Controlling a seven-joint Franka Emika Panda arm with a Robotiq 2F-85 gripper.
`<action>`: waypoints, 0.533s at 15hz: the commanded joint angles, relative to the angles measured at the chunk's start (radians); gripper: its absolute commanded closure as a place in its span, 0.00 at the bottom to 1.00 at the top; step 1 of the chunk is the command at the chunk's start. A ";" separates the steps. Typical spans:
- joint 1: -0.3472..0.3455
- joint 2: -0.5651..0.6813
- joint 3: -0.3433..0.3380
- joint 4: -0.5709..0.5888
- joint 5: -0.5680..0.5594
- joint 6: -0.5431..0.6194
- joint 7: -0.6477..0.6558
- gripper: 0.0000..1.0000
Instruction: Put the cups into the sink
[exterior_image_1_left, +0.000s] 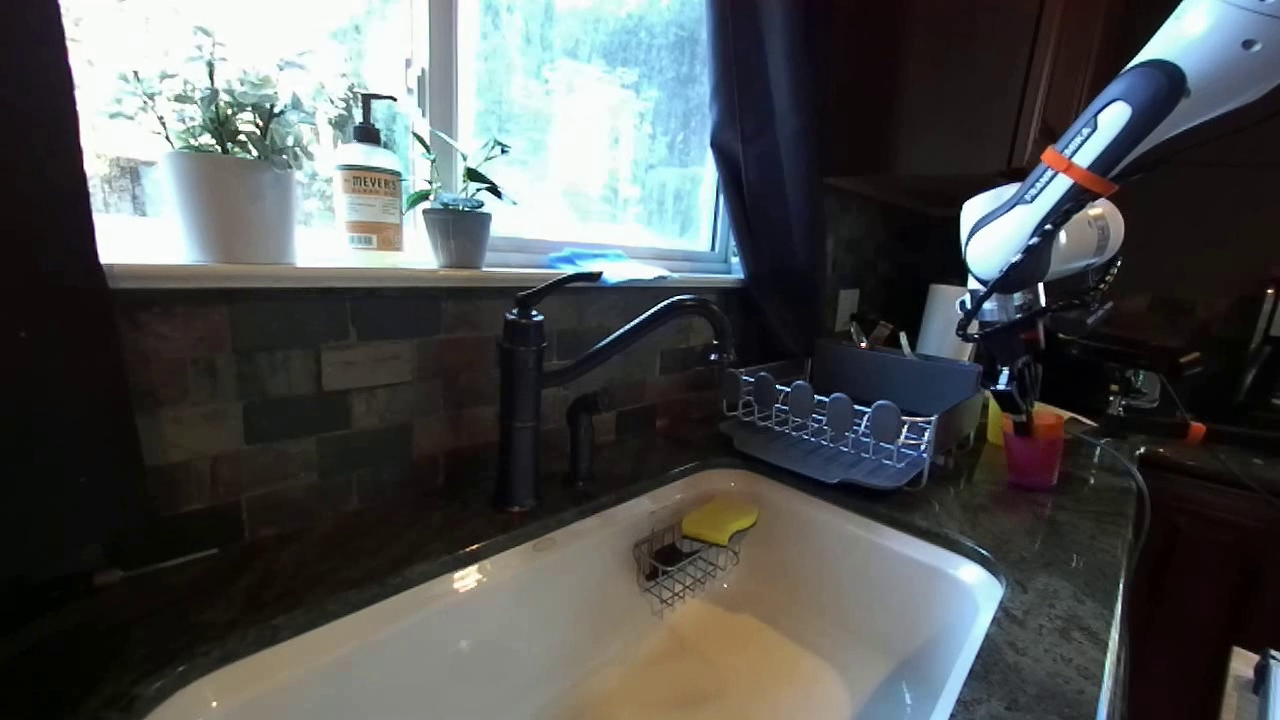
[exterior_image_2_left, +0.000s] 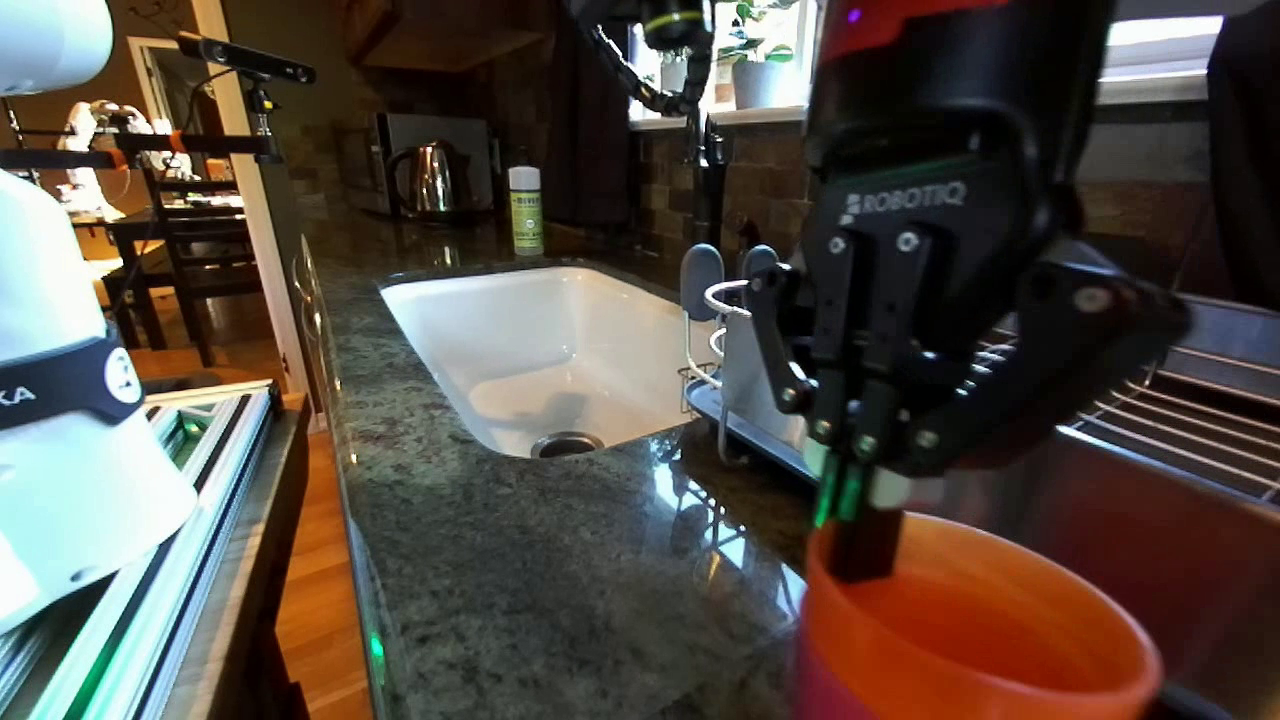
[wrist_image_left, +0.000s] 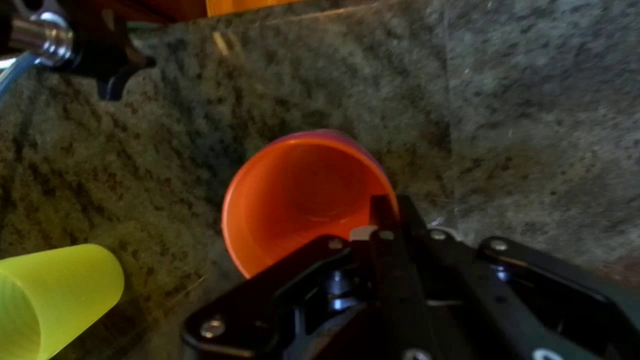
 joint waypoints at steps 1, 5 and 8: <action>0.039 -0.154 0.042 -0.085 0.029 -0.181 0.060 0.99; 0.101 -0.338 0.103 -0.110 0.181 -0.491 0.024 0.99; 0.165 -0.461 0.131 -0.074 0.318 -0.745 -0.028 0.99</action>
